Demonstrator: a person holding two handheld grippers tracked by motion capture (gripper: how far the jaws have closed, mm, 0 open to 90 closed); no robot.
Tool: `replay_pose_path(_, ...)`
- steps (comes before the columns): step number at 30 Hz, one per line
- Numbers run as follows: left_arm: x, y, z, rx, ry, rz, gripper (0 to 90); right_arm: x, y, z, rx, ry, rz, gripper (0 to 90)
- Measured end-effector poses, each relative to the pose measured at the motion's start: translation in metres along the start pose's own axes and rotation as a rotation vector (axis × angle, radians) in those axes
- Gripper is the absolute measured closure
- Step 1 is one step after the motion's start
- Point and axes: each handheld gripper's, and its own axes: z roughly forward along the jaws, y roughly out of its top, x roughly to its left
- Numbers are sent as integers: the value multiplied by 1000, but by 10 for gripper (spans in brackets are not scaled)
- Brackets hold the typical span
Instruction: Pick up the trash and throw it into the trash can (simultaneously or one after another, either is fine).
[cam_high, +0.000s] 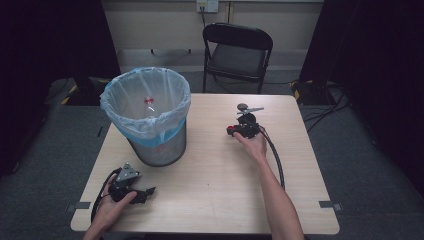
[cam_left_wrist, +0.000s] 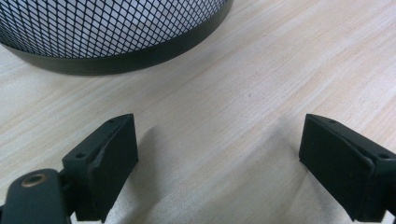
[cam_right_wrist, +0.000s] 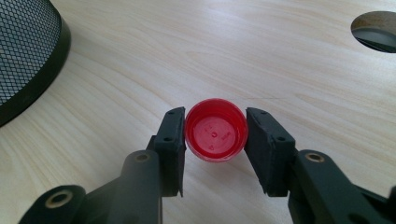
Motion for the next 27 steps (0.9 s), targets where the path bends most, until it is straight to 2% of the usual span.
replay_pose_path(9, 0, 0, 0, 0, 0, 0, 112, -1, 2, -5, -9, 18, 17, 595)
replay_pose_path(14, 0, 0, 0, -1, 0, -2, 112, -1, 5, -12, -37, 33, 23, 594)
replay_pose_path(27, 0, 0, 0, 0, 0, 0, 112, 1, 12, -28, -77, 71, 8, 595)
